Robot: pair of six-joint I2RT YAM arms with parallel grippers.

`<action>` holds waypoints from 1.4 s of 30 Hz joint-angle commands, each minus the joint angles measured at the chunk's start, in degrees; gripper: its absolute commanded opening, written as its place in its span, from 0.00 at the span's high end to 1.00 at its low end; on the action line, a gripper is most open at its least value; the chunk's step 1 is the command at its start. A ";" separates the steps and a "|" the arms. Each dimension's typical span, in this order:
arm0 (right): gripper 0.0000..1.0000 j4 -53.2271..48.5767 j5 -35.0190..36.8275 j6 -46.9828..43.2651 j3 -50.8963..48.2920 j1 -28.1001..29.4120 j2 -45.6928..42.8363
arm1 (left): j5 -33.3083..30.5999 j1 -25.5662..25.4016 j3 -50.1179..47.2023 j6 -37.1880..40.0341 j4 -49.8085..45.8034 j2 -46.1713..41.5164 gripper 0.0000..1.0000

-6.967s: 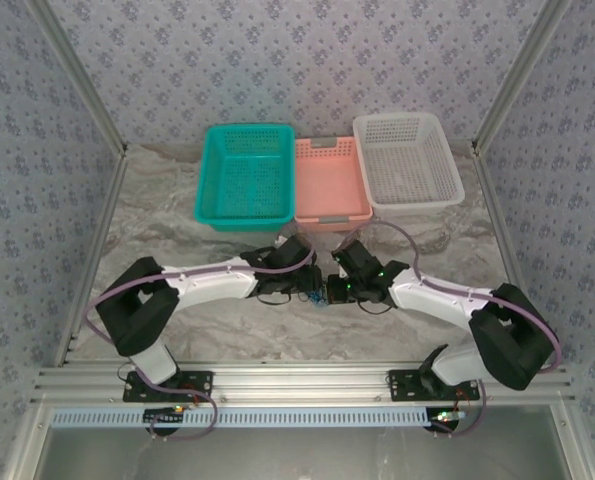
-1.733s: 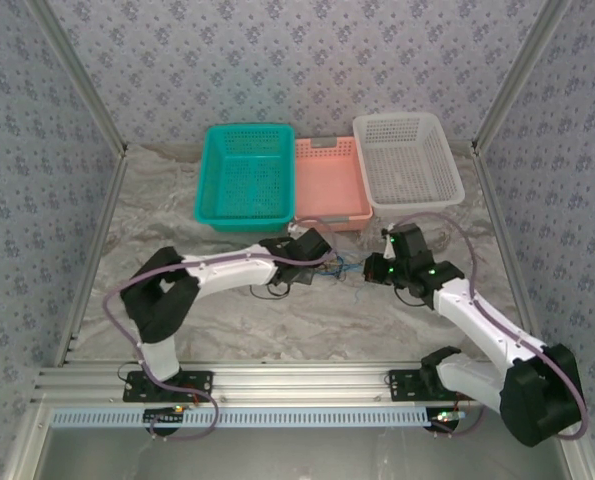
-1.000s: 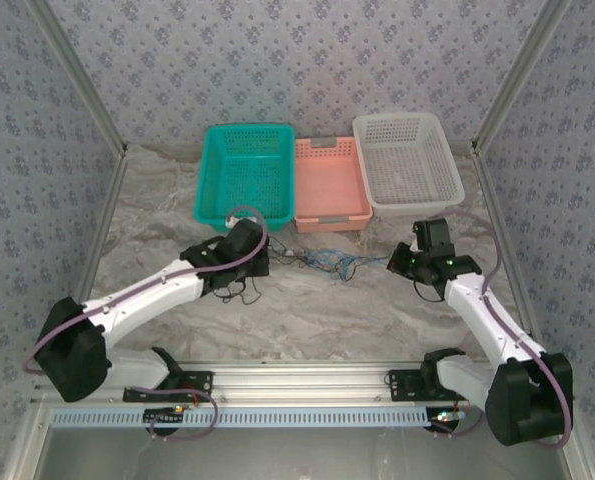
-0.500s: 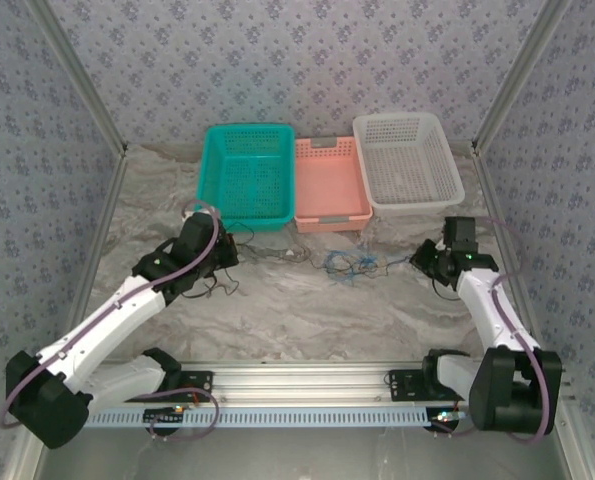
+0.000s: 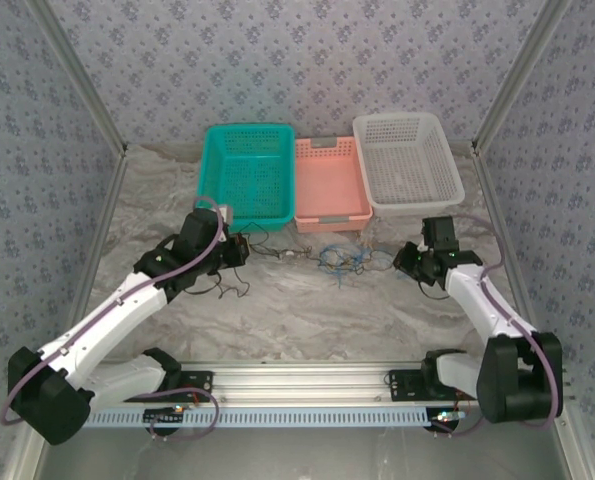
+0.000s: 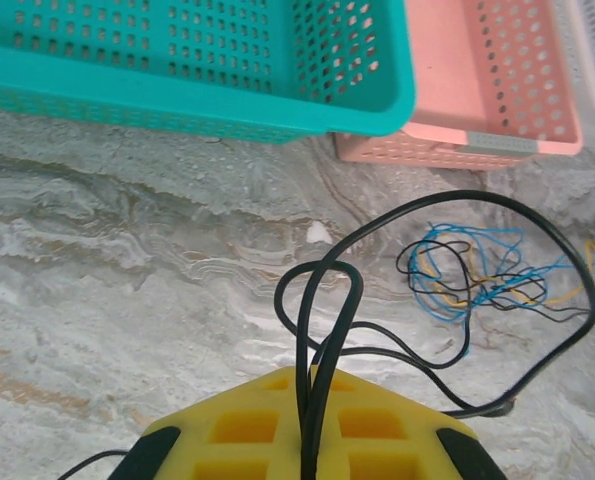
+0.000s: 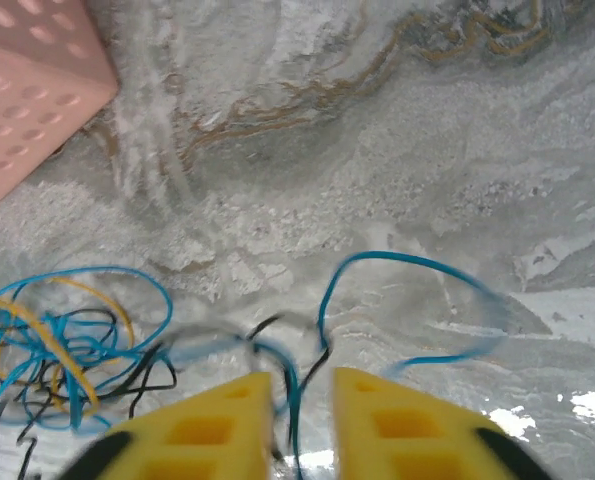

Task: Untangle the cables

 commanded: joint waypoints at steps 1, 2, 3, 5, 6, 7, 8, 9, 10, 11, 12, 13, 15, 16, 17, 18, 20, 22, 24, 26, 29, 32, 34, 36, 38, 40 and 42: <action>0.64 -4.47 1.12 1.65 0.37 2.00 -8.10 | 3.94 0.04 0.81 1.23 2.67 0.02 1.00; 0.60 -5.28 1.53 2.17 0.32 3.21 -11.28 | 4.48 0.02 0.48 1.07 3.34 0.02 1.00; 0.56 -5.48 1.92 3.98 0.13 4.52 -14.03 | 5.06 0.05 0.14 0.98 4.06 0.02 1.00; 0.50 -5.73 2.94 6.70 -0.16 8.75 -19.39 | 6.35 0.05 -0.50 0.81 5.65 0.02 1.00; 0.49 -5.52 3.21 8.11 -0.29 10.82 -21.06 | 7.03 -0.06 -0.65 0.81 6.35 0.07 1.00; 0.47 -4.52 3.11 9.61 -0.63 13.23 -22.35 | 7.77 -0.13 -0.88 1.00 7.17 0.20 1.00; 0.46 -2.62 2.86 11.04 -0.98 15.97 -22.97 | 8.50 -0.35 -1.16 1.10 8.06 0.28 1.00; 0.45 -1.03 2.80 12.09 -1.33 18.26 -23.04 | 9.07 -0.38 -1.36 1.12 8.71 0.45 1.00; 0.43 1.74 2.82 13.76 -1.70 21.84 -22.69 | 9.71 -0.50 -1.69 1.21 9.55 0.74 1.00; 0.41 3.98 3.05 15.01 -2.04 24.38 -22.15 | 10.32 -0.65 -1.93 1.14 10.42 1.09 1.00; 0.40 6.37 3.15 16.55 -2.35 26.80 -21.37 | 10.46 -0.86 -2.19 1.09 10.97 1.44 1.00; 0.39 9.70 3.24 18.38 -2.94 29.03 -20.20 | 10.65 -1.10 -2.39 0.97 11.60 1.88 1.00; 0.36 17.10 3.18 22.22 -4.64 32.24 -18.06 | 10.91 -1.64 -2.77 0.73 12.61 2.46 1.00; 0.35 20.91 3.61 24.93 -5.42 33.57 -16.52 | 10.83 -1.99 -2.99 0.54 13.12 2.69 1.00; 0.33 24.29 4.34 27.68 -5.89 34.62 -14.95 | 10.74 -2.35 -3.17 0.37 13.60 2.80 1.00; 0.32 27.14 4.94 29.94 -6.39 35.36 -13.67 | 10.72 -2.60 -3.43 0.36 13.94 2.97 1.00; 0.30 33.28 6.68 35.49 -7.25 36.52 -10.44 | 10.52 -3.26 -3.74 0.32 14.52 3.10 1.00; 0.30 38.02 7.05 39.75 -7.29 36.90 -6.40 | 10.45 -3.83 -4.17 0.31 15.00 3.19 1.00; 0.30 41.91 7.13 43.12 -6.49 37.14 -2.16 | 10.40 -4.16 -4.70 0.11 15.65 3.19 1.00; 0.30 43.81 7.13 45.71 -4.85 37.40 2.23 | 10.40 -4.57 -5.06 -0.05 16.16 3.19 1.00; 0.35 46.59 7.00 48.67 -2.81 37.53 8.23 | 10.43 -5.10 -5.46 -0.14 16.83 3.19 1.00; 0.54 49.95 7.62 51.52 -2.24 37.38 12.30 | 10.65 -5.36 -5.88 0.01 17.03 3.02 1.00; 0.81 50.36 8.21 51.85 -1.81 36.85 13.72 | 10.98 -5.42 -6.36 0.26 17.12 2.75 1.00; 1.00 47.99 8.77 50.72 -1.39 35.60 13.34 | 10.92 -5.47 -6.51 0.66 16.42 2.66 1.00; 1.00 43.86 9.85 48.28 -1.43 33.96 10.94 | 10.09 -5.45 -6.52 1.42 14.78 3.05 0.99; 1.00 38.75 11.08 44.66 -1.35 32.78 8.43 | 9.47 -5.44 -6.37 2.29 12.95 4.37 0.90; 1.00 34.05 11.63 41.47 -1.01 31.87 6.42 | 9.60 -5.47 -6.40 3.07 12.30 6.87 0.78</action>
